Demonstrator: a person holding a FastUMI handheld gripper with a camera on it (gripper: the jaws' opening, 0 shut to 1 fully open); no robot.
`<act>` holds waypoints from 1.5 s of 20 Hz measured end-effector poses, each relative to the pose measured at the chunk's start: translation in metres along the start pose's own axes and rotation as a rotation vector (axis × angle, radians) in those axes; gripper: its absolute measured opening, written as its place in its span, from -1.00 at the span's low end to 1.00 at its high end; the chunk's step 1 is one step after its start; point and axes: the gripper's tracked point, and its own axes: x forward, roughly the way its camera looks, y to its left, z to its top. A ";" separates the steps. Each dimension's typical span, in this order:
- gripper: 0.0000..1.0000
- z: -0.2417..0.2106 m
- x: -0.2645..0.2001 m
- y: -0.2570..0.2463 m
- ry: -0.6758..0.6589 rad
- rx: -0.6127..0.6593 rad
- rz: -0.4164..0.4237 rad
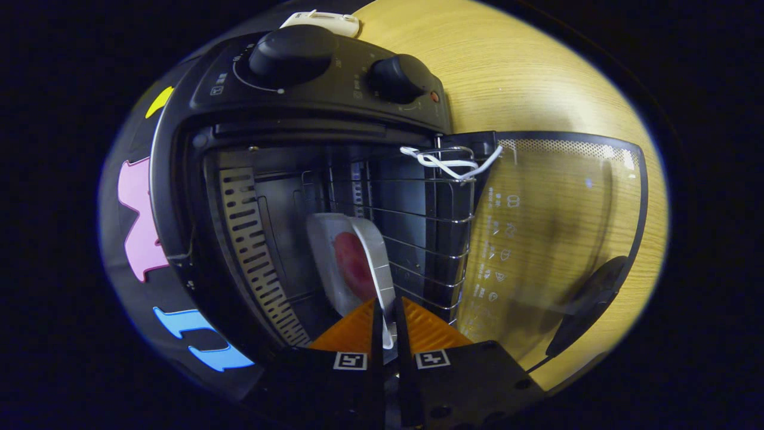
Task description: Open the toaster oven, put the food inside, and close the toaster oven door.
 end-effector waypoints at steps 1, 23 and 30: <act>-0.54 -0.003 -0.002 0.001 0.014 0.006 0.005; 0.97 -0.027 -0.159 -0.118 0.234 -1.197 -0.126; 0.97 -0.014 -0.119 -0.168 0.209 -1.615 -0.301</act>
